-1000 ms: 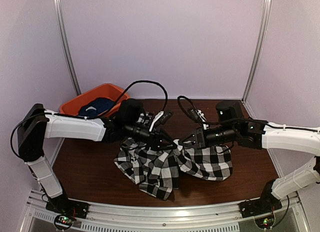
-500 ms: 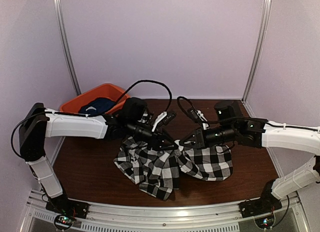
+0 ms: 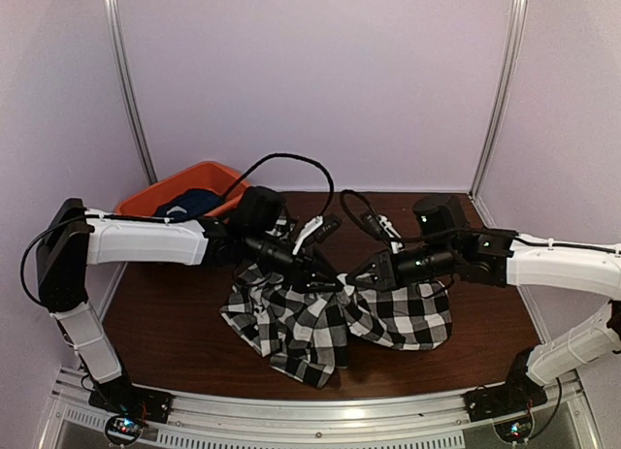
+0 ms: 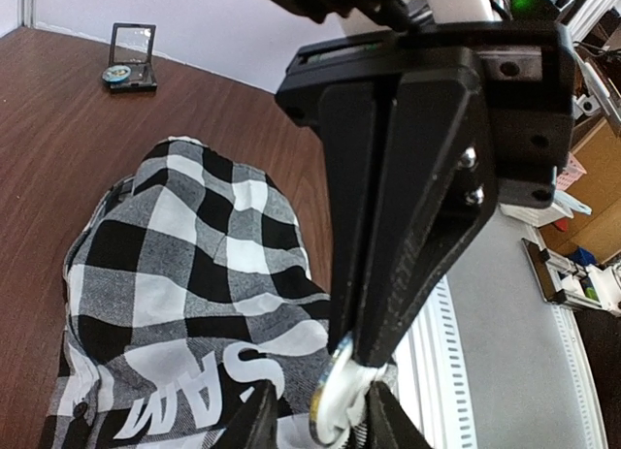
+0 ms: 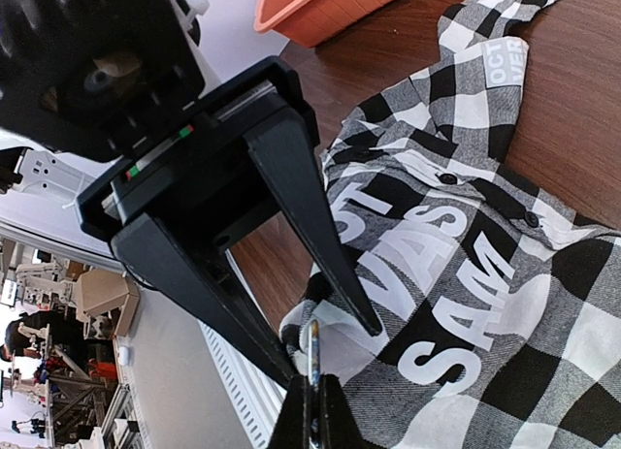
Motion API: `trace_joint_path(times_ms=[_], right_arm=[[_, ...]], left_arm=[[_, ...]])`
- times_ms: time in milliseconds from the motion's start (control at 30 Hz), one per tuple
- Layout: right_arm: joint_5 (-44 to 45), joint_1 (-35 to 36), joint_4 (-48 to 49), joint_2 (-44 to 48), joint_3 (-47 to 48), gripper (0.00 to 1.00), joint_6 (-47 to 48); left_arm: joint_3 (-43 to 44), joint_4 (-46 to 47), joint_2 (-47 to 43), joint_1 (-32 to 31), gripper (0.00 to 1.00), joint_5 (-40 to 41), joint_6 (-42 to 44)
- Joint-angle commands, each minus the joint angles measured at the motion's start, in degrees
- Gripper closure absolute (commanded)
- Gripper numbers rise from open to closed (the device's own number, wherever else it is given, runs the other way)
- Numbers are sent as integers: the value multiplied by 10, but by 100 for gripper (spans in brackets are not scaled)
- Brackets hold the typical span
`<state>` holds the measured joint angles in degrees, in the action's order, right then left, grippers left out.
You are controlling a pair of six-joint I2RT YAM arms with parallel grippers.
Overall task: Pin the brooch onto the clothing
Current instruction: Pin the brooch to the flattened clothing.
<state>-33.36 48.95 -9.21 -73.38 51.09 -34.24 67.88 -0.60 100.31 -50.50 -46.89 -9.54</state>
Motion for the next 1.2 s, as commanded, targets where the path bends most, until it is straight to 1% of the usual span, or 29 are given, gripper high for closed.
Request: trace_joint_path(times_ms=[0, 133, 333, 467, 633, 767, 933, 1067, 1167], right_arm=[[-26, 11, 16, 15, 18, 100, 11], [-23, 11, 12, 18, 16, 100, 14], [-21, 11, 13, 20, 17, 100, 12], [-22, 11, 13, 21, 21, 100, 12], [-23, 11, 16, 20, 26, 100, 15], [-24, 11, 20, 15, 26, 100, 16], [-26, 11, 24, 16, 23, 100, 13], [-32, 12, 33, 18, 23, 100, 9], [-32, 11, 35, 16, 24, 100, 8]], left_arm=[[-8, 35, -19, 28, 65, 4, -11], [-10, 36, -31, 40, 58, 4, -12], [-12, 39, -28, 41, 57, -1, -18], [-9, 38, -20, 37, 51, -21, -16], [-3, 27, -16, 34, 41, -38, -5], [-8, 46, -18, 33, 32, -62, -13], [-9, 45, -18, 27, 26, -77, -4], [1, 14, -10, 21, 25, -71, 19], [3, 9, -7, 18, 25, -72, 23]])
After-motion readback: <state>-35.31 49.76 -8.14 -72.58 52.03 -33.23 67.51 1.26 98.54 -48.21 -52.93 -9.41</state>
